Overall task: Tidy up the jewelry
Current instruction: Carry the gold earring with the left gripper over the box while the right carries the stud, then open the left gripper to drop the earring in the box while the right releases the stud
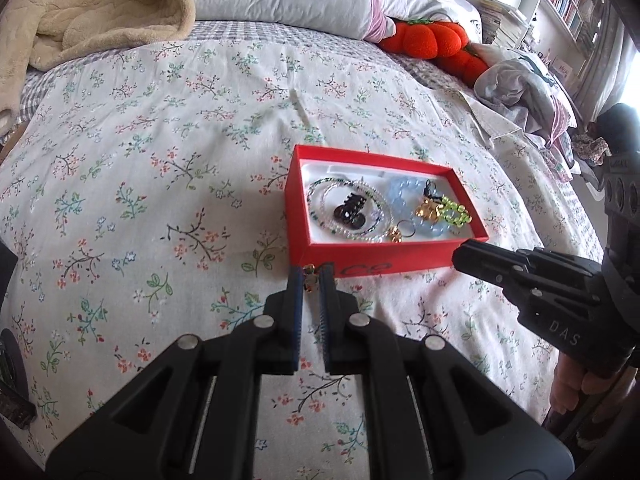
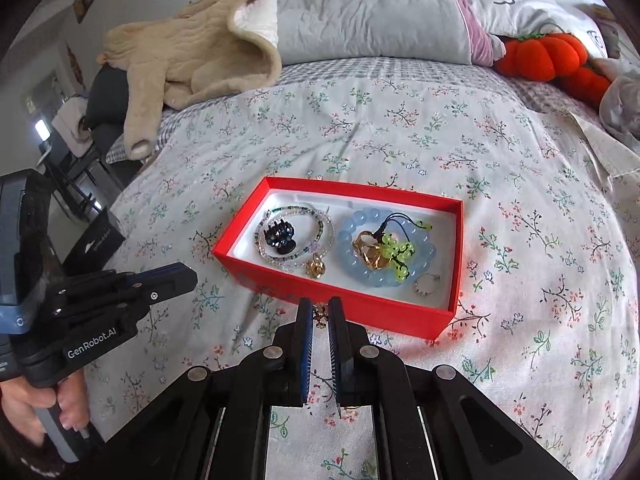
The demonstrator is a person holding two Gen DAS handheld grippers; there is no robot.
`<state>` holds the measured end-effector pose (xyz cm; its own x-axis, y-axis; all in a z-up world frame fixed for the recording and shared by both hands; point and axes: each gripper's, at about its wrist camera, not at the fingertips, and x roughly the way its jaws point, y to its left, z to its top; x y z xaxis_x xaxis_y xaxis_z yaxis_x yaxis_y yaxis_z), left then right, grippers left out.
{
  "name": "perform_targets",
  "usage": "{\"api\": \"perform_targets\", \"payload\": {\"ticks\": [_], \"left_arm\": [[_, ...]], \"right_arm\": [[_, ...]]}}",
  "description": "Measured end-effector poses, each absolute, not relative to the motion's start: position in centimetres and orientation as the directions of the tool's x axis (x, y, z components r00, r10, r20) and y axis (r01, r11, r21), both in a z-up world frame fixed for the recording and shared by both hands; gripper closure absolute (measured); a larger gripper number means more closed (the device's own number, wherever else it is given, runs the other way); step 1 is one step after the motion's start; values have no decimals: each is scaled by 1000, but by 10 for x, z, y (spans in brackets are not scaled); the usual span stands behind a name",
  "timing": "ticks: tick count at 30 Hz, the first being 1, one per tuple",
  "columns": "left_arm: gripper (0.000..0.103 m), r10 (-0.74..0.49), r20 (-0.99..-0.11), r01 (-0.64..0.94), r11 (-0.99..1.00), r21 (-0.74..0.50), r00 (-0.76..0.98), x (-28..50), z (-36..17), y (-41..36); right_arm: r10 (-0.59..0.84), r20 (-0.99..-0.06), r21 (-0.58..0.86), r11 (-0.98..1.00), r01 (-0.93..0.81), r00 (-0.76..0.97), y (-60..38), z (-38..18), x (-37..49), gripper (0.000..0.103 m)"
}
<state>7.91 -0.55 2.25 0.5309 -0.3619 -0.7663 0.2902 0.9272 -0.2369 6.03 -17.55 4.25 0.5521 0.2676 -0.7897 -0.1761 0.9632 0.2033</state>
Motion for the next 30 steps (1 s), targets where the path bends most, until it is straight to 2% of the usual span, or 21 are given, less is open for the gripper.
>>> {"api": "perform_targets", "payload": {"ticks": [16, 20, 28, 30], "left_arm": [[94, -374, -734, 312, 922, -229, 567, 105, 20, -42], [83, -363, -729, 317, 925, -209, 580, 102, 23, -44], [77, -334, -732, 300, 936, -183, 595, 97, 28, -32], [70, -326, -733, 291, 939, -180, 597, 97, 28, -28]], "right_arm": [[271, -792, 223, 963, -155, 548, -183, 39, 89, 95], [272, -793, 221, 962, -159, 545, -183, 38, 92, 95], [273, -793, 219, 962, -164, 545, -181, 36, 98, 95], [281, -788, 224, 960, -170, 547, -180, 36, 99, 94]]}}
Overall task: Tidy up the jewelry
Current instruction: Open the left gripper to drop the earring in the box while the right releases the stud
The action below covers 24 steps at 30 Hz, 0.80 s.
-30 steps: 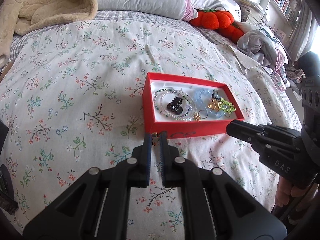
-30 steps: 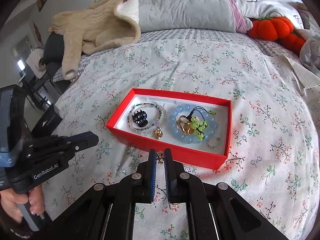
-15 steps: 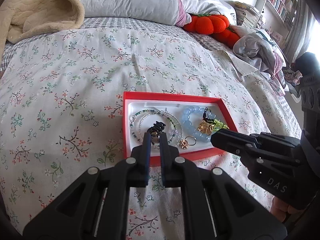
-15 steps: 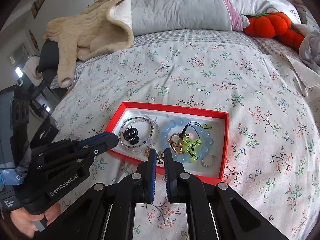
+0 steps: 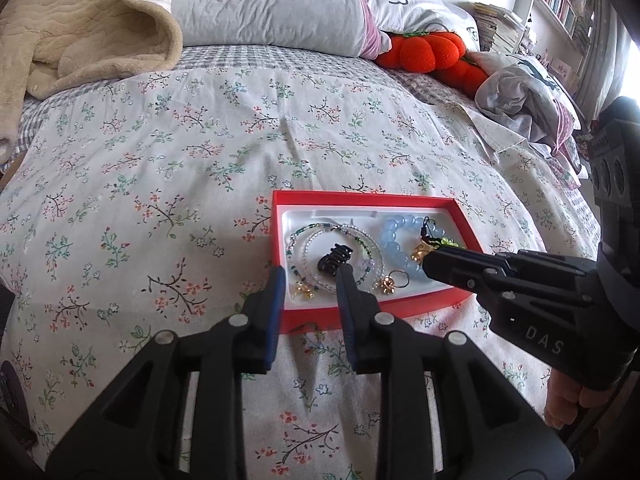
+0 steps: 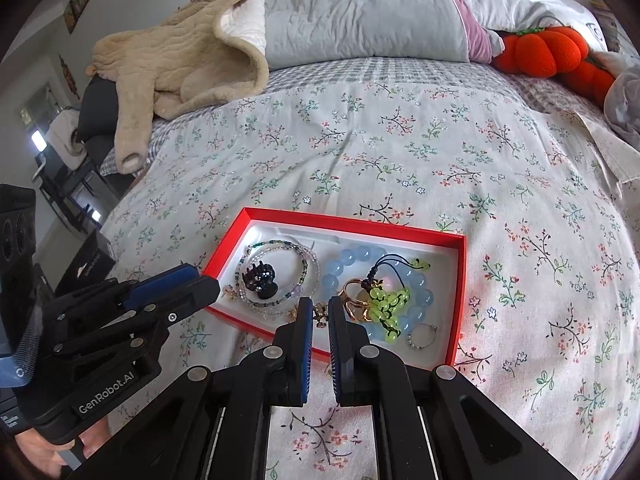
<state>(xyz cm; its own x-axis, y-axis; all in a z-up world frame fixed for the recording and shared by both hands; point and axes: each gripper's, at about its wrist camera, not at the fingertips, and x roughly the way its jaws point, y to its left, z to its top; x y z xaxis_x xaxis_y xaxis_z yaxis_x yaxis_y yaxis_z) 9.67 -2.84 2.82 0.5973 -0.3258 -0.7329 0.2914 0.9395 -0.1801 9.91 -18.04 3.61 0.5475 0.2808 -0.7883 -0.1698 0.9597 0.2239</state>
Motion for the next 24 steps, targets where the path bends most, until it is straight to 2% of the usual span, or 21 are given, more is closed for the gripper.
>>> {"api": "perform_targets", "payload": {"ticks": [10, 14, 20, 21, 22, 24], "left_arm": [[43, -270, -751, 243, 958, -149, 602, 87, 30, -17], [23, -234, -770, 223, 967, -122, 594, 78, 30, -14], [16, -147, -814, 184, 982, -50, 562, 62, 25, -11], [11, -132, -820, 176, 984, -38, 557, 59, 24, -9], [8, -119, -826, 168, 985, -30, 550, 57, 23, -7], [3, -106, -838, 152, 988, -28, 536, 50, 22, -4]], "right_arm": [[275, -771, 210, 961, -179, 574, -180, 52, 92, 87], [224, -797, 162, 974, -159, 561, -183, 56, 79, 83], [191, -841, 156, 981, -112, 506, -198, 52, 55, 82], [184, -844, 153, 983, -102, 504, -200, 53, 52, 75], [175, -846, 154, 985, -84, 503, -203, 54, 48, 55], [157, -844, 157, 987, -45, 512, -208, 58, 40, 22]]}}
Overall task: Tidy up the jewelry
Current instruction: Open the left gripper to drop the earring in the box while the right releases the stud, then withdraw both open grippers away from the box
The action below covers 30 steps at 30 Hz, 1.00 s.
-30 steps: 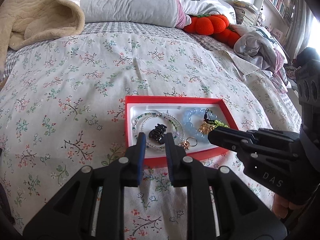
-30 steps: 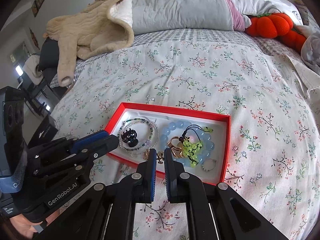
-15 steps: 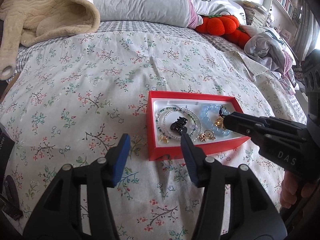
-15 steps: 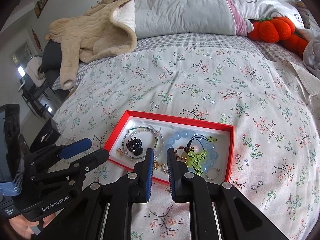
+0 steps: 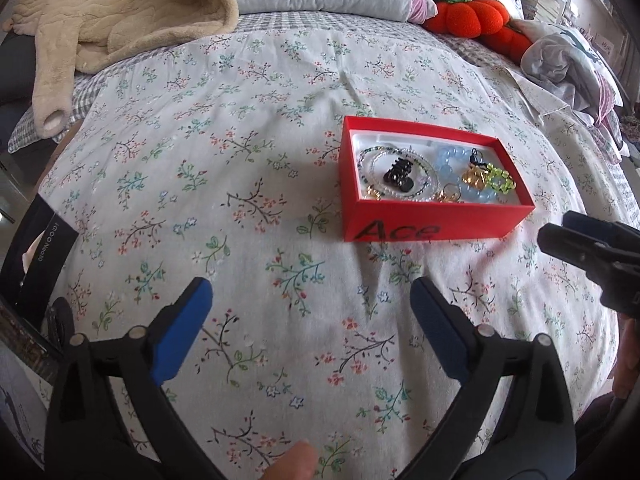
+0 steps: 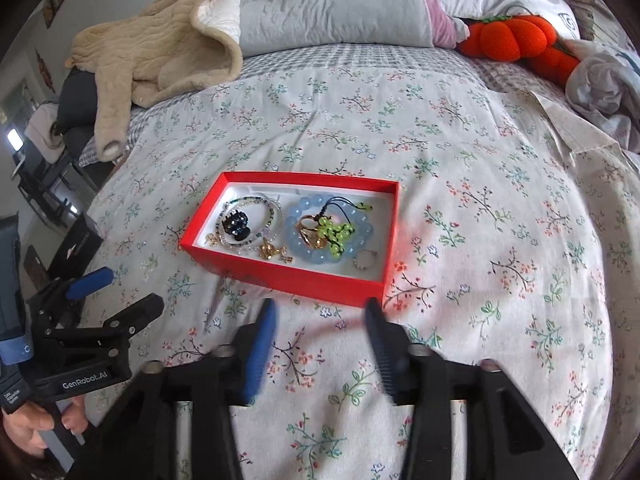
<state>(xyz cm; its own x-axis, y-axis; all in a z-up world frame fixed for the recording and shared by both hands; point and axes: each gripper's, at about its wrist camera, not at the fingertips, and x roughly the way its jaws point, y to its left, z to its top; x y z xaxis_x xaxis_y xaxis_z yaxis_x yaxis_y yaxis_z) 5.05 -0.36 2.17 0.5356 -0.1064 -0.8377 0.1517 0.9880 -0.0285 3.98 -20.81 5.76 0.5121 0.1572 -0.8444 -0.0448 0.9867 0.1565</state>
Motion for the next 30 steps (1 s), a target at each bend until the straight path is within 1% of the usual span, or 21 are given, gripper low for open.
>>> {"api": "perform_targets", "payload": {"ticks": [2, 5, 6, 9, 12, 30], "left_arm": [[2, -103, -848, 146, 989, -30, 520, 45, 21, -1], [1, -74, -858, 141, 990, -2, 509, 38, 20, -1], [1, -68, -860, 140, 990, 4, 506, 37, 19, 0], [1, -78, -868, 140, 990, -10, 490, 33, 17, 0], [1, -77, -870, 137, 991, -12, 488, 31, 17, -1], [1, -77, -870, 144, 990, -7, 487, 30, 14, -9]], "right_arm": [[146, -847, 145, 989, -43, 511, -208, 61, 34, 22], [122, -859, 125, 992, -27, 497, -207, 62, 26, 21], [114, -867, 119, 993, -21, 485, -207, 60, 25, 18], [76, -891, 80, 997, -9, 448, -204, 53, 21, 15], [48, -902, 54, 999, 2, 429, -203, 48, 19, 7], [25, -914, 27, 1000, 1, 406, -201, 38, 23, 6]]}}
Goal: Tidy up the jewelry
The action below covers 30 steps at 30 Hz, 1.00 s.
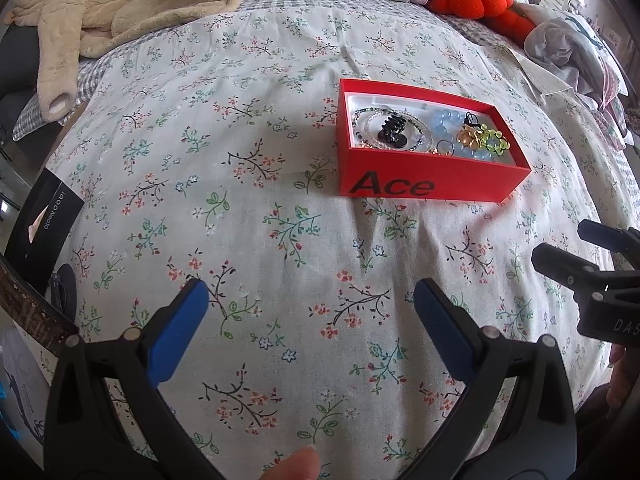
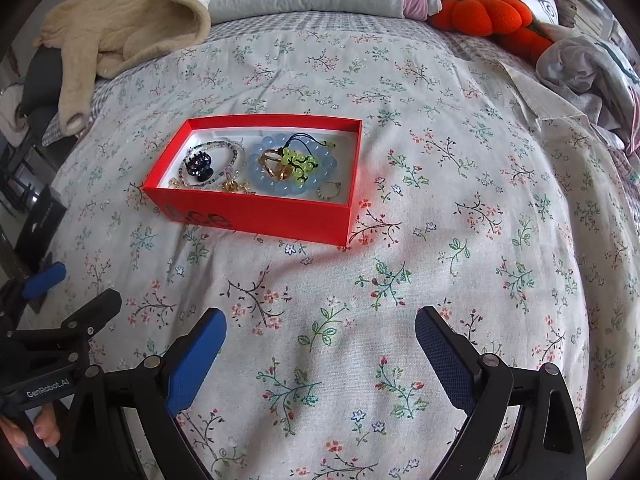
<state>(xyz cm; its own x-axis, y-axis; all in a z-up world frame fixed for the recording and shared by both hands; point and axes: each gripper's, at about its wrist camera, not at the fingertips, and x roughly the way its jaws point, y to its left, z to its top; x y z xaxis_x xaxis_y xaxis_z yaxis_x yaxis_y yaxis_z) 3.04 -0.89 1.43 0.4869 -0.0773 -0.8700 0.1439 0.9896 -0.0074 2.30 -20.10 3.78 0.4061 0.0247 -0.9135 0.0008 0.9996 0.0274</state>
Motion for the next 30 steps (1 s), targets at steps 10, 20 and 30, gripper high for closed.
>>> {"api": "perform_targets", "payload": {"ticks": [10, 20, 30], "left_arm": [[1, -76, -870, 146, 989, -5, 487, 30, 14, -10], [1, -75, -869, 146, 989, -3, 488, 30, 13, -10], [1, -69, -869, 144, 990, 3, 490, 29, 13, -10]], "right_arm": [[22, -915, 25, 1000, 1, 403, -200, 37, 23, 6], [24, -915, 26, 1000, -1, 402, -200, 36, 23, 6], [24, -915, 26, 1000, -1, 403, -200, 36, 23, 6]]}}
